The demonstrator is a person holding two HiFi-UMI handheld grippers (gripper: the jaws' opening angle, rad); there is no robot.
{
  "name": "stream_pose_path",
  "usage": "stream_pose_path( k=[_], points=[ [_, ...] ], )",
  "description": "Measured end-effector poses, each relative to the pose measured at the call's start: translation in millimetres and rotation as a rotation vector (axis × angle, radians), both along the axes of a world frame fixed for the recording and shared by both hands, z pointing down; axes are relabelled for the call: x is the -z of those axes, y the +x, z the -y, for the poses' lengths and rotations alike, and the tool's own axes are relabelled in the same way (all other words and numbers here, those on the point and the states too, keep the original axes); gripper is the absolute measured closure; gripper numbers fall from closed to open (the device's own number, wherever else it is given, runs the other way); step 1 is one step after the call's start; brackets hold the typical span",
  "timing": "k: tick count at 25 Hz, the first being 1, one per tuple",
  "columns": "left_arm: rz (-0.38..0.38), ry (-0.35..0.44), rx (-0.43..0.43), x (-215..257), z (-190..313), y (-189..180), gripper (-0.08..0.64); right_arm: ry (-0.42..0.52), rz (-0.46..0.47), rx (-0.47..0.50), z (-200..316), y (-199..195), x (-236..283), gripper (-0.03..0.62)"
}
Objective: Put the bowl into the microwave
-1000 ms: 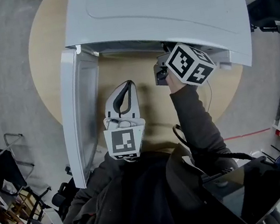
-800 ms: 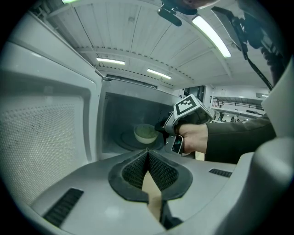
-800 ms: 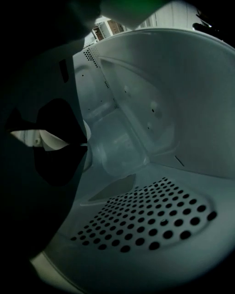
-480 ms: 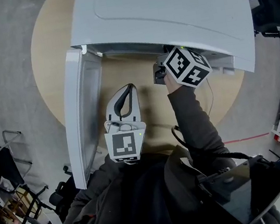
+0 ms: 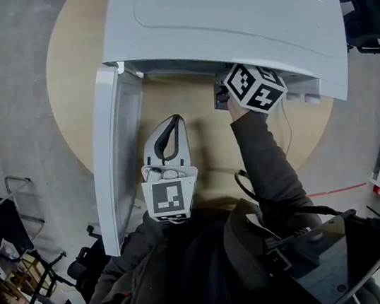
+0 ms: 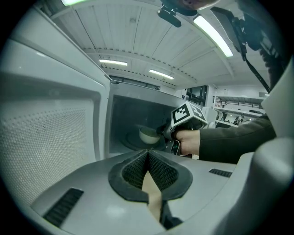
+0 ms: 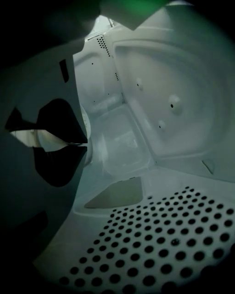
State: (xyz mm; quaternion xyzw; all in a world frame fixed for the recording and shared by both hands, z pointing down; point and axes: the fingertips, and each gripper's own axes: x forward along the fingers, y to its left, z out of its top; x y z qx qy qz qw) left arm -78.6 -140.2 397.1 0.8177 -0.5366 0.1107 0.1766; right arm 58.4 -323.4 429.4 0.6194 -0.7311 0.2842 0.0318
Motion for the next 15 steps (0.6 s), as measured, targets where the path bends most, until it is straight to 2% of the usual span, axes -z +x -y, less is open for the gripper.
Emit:
stream_pose_path(
  k=[11,15],
  points=[
    [0.014,0.036,0.029,12.0,-7.0,-13.9,0.551,0.067,-0.172,0.057,7.8,0.0,1.2,0.568],
    [0.017,0.049,0.035,15.0,-10.2,-16.8,0.551,0.087,-0.188,0.063,7.6,2.3,2.8,0.543]
  ],
)
